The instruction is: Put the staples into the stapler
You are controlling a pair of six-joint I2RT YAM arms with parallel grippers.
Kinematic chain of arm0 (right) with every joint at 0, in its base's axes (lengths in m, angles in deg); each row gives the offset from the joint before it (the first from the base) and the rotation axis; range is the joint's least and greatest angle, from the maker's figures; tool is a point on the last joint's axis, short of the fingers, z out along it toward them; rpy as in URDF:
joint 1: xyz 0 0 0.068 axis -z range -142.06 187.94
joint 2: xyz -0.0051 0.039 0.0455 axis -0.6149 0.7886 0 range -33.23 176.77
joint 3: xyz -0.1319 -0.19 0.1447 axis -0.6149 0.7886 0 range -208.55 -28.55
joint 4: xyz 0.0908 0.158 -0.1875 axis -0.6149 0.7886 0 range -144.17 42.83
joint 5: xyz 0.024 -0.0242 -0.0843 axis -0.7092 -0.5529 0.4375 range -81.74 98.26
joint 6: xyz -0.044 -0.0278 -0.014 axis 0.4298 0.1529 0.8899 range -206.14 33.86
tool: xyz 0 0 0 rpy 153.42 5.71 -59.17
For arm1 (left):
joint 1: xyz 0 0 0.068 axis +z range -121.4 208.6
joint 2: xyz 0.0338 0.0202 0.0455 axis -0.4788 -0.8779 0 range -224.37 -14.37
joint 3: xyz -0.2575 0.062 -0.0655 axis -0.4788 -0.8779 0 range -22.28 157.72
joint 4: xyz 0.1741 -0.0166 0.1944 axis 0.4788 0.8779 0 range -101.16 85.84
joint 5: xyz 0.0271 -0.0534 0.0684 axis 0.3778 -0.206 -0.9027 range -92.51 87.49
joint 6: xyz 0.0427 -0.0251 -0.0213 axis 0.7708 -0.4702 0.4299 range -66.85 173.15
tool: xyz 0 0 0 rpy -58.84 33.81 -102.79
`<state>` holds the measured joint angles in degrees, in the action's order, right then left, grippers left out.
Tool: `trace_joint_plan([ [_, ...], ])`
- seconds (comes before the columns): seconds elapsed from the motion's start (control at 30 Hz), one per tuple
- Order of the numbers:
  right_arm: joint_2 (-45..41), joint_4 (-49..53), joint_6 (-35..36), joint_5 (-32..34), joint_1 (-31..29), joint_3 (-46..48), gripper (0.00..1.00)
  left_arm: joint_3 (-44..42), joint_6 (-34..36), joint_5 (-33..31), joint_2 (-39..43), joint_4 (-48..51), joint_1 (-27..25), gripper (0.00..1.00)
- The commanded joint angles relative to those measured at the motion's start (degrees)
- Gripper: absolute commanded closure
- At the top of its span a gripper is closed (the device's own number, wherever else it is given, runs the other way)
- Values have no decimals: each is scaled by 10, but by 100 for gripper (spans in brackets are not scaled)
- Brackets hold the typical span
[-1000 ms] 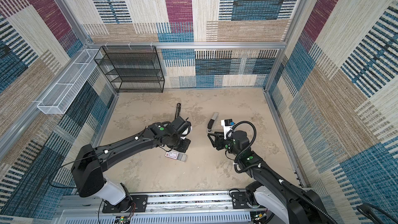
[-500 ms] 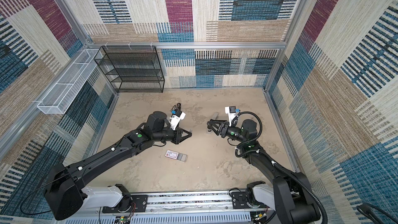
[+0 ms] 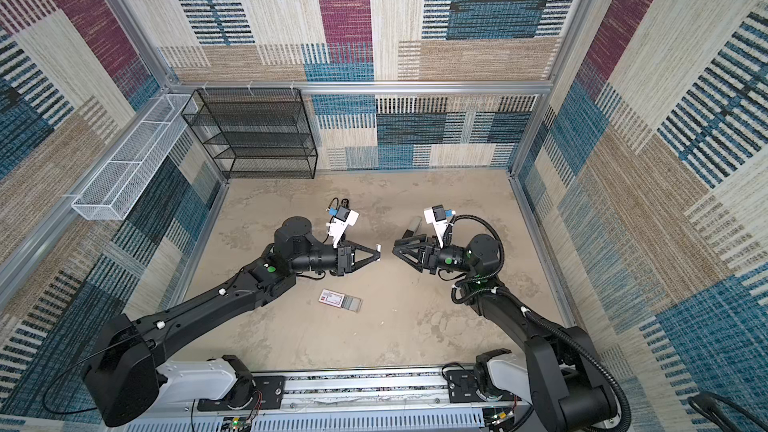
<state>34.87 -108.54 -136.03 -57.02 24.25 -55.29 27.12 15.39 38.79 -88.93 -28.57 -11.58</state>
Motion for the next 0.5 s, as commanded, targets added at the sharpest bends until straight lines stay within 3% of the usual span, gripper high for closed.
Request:
trace_joint_plan([
  [0.0,7,-51,-27,-23,-5,-9,40,-2,-23,39,-4,-48,-2,100],
  [0.2,29,-97,-67,-39,-15,-26,36,3,-28,64,-11,-56,-6,100],
  [0.47,50,-115,-81,-59,-35,-49,41,2,-36,75,-14,-69,-10,100],
])
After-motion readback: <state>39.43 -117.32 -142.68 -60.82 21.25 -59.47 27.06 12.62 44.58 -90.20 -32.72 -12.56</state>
